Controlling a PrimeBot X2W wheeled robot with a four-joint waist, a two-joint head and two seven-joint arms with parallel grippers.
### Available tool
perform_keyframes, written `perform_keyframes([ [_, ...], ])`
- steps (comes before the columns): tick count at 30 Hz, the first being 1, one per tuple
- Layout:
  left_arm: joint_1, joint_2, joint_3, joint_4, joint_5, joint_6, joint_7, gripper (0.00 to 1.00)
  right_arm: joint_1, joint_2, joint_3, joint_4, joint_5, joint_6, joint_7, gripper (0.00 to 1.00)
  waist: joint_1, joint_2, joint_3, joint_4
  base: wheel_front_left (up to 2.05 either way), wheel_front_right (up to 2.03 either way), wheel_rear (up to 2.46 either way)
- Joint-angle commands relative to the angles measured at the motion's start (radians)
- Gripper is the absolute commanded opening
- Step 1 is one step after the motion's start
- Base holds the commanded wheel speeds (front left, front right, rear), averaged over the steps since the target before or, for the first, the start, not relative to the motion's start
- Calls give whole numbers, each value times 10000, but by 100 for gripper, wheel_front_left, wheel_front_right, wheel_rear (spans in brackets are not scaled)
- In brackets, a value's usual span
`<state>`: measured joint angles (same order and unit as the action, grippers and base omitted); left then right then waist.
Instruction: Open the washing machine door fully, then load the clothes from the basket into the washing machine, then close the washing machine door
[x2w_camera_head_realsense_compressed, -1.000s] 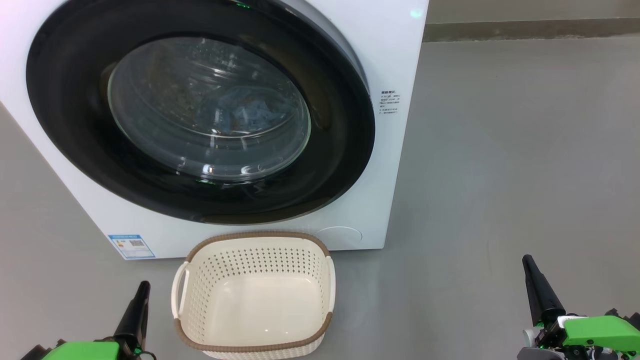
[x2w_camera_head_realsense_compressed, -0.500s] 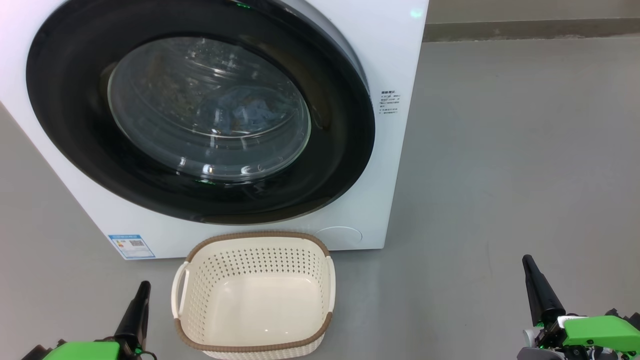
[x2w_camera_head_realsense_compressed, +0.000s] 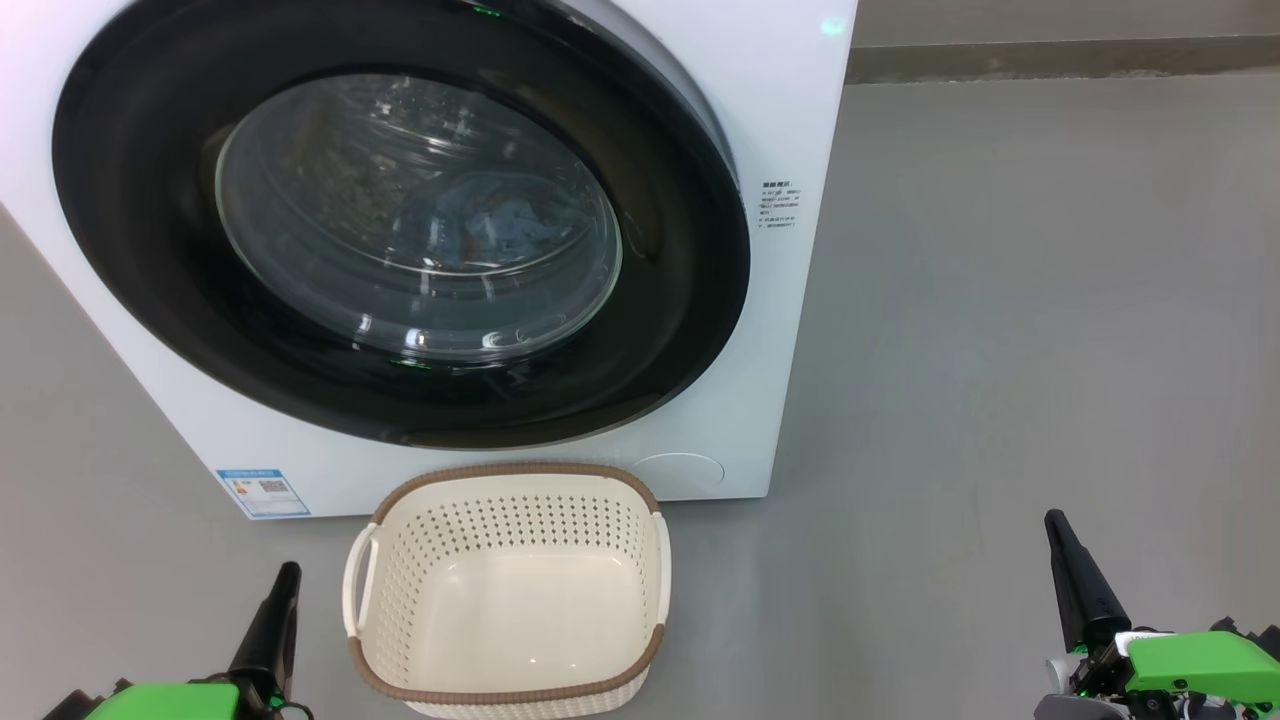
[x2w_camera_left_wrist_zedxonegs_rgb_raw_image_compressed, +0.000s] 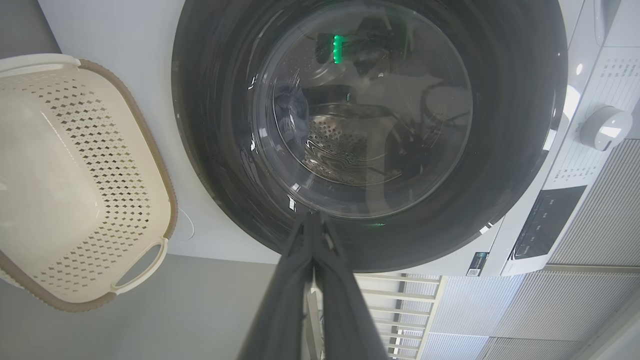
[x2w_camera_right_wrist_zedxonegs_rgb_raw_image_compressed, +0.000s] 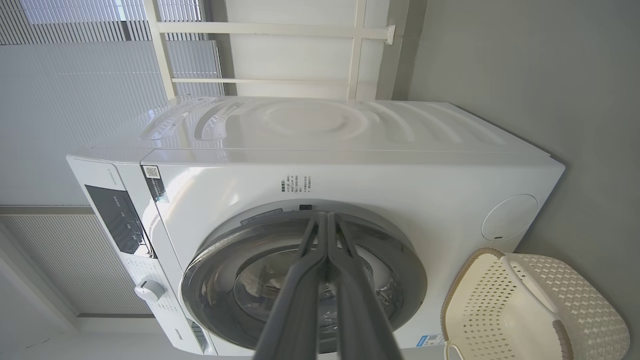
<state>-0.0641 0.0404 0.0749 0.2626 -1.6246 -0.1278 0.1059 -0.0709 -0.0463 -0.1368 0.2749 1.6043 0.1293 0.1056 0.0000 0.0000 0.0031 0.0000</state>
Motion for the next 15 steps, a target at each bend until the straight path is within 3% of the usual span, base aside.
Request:
perform_keyframes([
  [1,-436,130,354,-176,132,-29,45,0,-371,-39,226,-301,40,14,80,0,0,0,0,0,0,0,0],
  [15,-437,124,363,-176,139,-29,52,0,-371,-39,227,-301,41,14,79,0,0,0,0,0,0,0,0],
])
